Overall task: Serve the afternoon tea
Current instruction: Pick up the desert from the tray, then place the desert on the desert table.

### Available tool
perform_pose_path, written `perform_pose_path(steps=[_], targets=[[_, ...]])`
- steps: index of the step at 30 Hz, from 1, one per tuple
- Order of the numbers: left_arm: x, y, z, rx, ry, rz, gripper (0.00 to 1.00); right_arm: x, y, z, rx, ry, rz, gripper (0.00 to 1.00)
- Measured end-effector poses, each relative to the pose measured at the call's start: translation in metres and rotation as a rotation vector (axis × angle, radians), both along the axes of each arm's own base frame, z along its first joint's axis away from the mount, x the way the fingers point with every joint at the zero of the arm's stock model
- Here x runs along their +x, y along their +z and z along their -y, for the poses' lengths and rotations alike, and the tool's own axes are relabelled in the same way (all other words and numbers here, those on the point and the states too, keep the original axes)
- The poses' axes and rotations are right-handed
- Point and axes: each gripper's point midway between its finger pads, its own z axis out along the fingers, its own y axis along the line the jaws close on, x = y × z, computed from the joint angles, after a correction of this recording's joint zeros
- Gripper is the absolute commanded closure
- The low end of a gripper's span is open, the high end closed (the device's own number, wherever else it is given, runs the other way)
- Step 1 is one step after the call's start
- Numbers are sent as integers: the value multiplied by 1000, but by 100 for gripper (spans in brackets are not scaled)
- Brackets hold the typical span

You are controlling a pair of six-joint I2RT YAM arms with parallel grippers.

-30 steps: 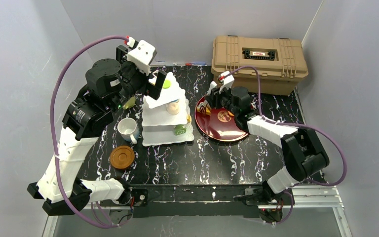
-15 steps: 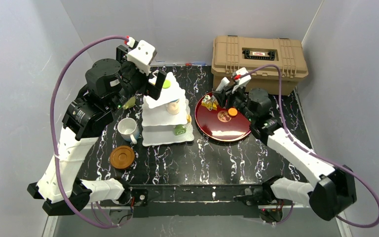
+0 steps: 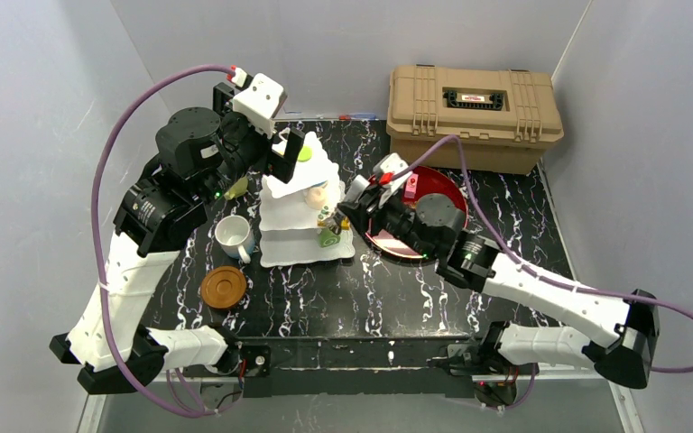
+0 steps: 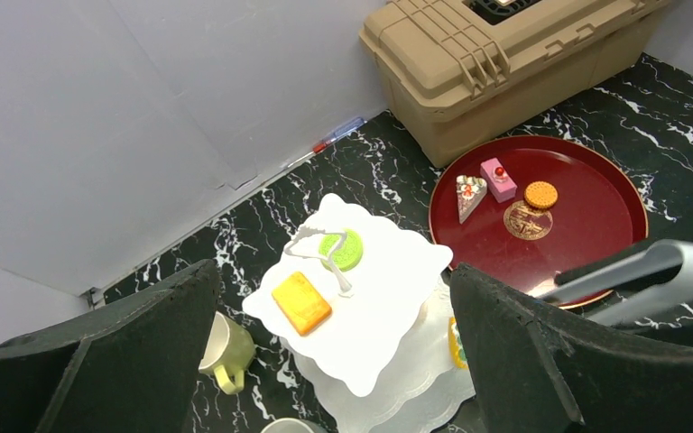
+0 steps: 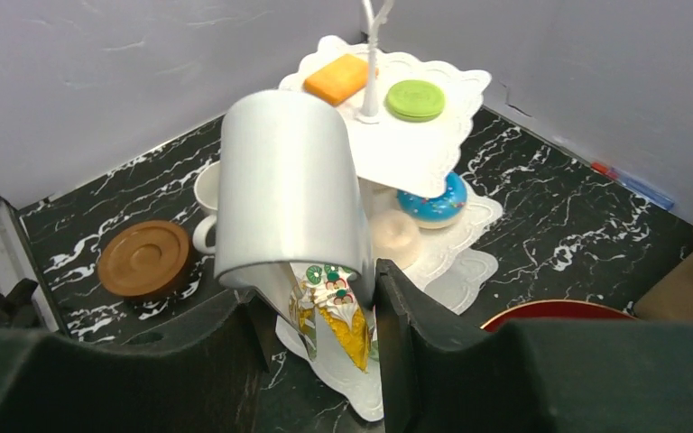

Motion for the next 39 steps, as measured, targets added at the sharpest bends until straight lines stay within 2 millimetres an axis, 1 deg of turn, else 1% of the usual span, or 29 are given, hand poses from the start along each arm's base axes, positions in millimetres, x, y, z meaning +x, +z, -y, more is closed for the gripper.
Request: perform_pose_path(steps=[2, 4, 11, 14, 17, 24, 39], targets=[[0, 0, 0, -1, -1, 0, 2, -7, -2, -11, -4, 11, -1, 74], [-1, 1, 0, -3, -3, 1, 2, -8, -6, -19, -6, 9, -1, 74], [-5, 4, -2, -11, -6, 10, 1, -5, -18, -55, 26, -18, 18, 74], [-6, 5, -3, -13, -8, 12, 1, -3, -22, -66, 37, -29, 31, 74], [-6, 5, -2, -14, -10, 12, 1, -2, -24, -74, 47, -37, 43, 74], [-6, -1, -2, -5, -11, 0, 1, 5, -13, -73, 93, -72, 63, 74], [-6, -1, -1, -9, -18, -2, 1, 7, 7, -73, 181, -88, 85, 75]])
